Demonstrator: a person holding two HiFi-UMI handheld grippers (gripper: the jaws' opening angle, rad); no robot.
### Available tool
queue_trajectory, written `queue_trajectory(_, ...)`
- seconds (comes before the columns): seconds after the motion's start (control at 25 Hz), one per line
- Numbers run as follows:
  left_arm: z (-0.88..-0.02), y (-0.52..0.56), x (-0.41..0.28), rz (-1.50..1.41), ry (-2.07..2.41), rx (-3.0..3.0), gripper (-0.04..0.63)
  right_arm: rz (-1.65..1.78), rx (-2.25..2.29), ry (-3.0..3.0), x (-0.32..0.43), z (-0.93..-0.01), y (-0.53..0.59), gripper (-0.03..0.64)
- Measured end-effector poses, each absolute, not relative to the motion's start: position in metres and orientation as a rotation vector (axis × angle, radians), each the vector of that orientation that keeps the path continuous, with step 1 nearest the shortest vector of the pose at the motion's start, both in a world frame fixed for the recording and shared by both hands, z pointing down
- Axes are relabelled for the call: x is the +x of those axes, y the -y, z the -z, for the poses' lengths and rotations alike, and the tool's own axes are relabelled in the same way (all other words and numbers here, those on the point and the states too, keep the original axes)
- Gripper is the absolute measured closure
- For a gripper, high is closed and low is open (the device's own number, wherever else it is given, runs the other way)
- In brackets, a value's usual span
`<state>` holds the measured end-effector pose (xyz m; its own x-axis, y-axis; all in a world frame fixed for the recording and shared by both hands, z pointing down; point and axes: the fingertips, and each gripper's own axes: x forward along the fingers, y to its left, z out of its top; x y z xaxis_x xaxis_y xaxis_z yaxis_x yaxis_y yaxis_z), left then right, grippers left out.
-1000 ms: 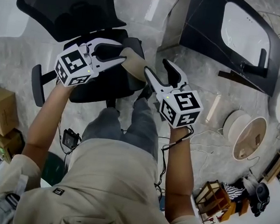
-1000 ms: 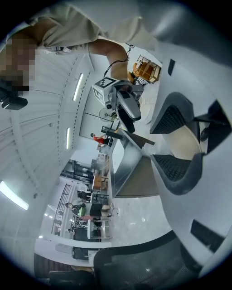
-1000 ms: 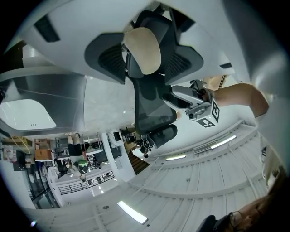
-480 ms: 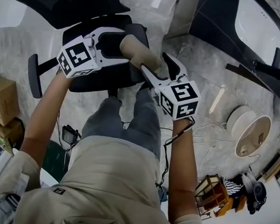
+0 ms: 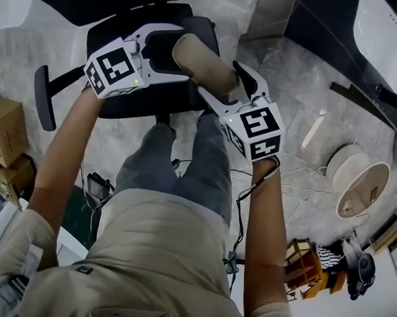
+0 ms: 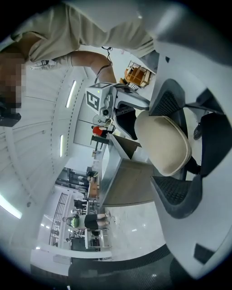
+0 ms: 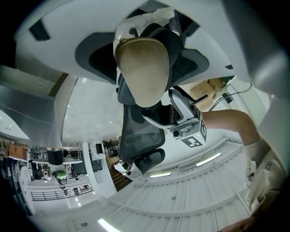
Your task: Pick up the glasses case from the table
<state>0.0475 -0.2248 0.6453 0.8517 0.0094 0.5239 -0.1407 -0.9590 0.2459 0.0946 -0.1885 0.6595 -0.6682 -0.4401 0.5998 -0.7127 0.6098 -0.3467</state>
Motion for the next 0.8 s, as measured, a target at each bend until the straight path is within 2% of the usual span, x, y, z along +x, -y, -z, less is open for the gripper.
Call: queue_trajectory(0.8, -0.666, 0.228, 0.05, -0.676, 0.089, 2.737, 0.187, -0.678, 0.857, 2.351, 0.087, -0.683, 0.194, 0.265)
